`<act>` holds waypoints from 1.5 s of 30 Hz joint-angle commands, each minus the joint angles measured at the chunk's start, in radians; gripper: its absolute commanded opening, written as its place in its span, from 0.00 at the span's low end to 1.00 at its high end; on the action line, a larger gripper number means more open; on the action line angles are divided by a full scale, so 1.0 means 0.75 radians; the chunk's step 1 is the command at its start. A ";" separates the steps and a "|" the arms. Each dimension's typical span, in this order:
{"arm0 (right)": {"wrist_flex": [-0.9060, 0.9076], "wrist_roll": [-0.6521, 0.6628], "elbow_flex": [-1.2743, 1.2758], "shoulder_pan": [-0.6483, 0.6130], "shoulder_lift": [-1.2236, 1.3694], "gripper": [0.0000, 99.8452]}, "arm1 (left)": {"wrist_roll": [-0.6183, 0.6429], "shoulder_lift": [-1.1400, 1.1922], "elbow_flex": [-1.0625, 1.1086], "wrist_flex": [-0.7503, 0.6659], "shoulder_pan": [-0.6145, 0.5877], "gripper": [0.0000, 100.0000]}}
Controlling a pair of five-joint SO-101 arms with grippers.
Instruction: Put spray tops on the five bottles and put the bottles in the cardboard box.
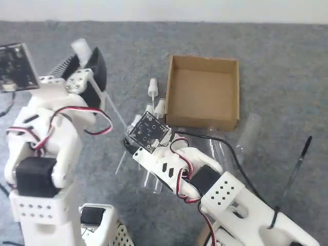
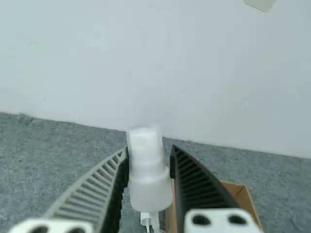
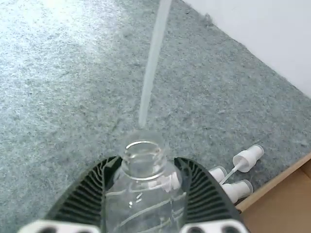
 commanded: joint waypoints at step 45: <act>0.003 -0.006 -0.010 0.019 -0.011 0.01 | 0.008 -0.023 0.296 -0.245 0.072 0.09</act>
